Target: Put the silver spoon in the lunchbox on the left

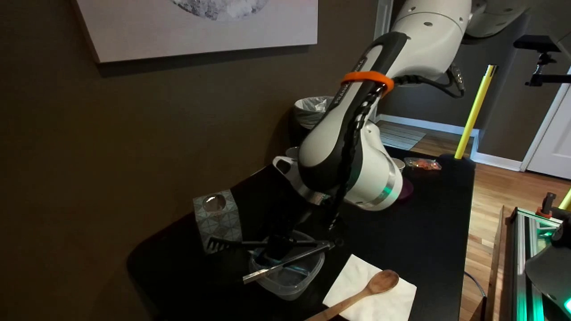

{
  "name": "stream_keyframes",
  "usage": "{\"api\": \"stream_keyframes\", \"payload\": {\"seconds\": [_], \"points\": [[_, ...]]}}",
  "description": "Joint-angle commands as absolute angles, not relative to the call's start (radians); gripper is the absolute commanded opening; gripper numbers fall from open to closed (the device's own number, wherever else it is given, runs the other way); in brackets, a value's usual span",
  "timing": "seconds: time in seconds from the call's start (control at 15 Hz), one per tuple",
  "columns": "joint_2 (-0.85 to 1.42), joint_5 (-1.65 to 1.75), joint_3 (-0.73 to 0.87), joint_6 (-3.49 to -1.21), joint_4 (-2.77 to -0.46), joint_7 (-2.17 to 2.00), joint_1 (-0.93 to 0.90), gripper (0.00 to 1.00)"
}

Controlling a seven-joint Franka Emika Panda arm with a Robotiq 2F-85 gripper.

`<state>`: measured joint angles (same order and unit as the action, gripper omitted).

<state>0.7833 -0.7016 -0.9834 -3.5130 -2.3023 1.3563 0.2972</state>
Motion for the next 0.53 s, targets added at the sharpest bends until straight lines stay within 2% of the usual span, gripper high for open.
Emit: {"api": "stream_keyframes", "payload": {"seconds": [0.0,0.07,0.13,0.33,0.47], "points": [[0.793,-0.615,-1.149,-3.582,-2.393,1.348,0.469,0.99],[0.772,-0.615,-1.174,-3.600,-2.418,1.345,0.494,1.00],[0.679,-0.490,-1.119,-3.589,-2.468,1.156,0.479,1.00],[0.580,-0.360,-1.083,-3.602,-2.528,0.992,0.507,1.00],[0.593,-0.235,-1.012,-3.578,-2.493,0.881,0.456,1.00]]}}
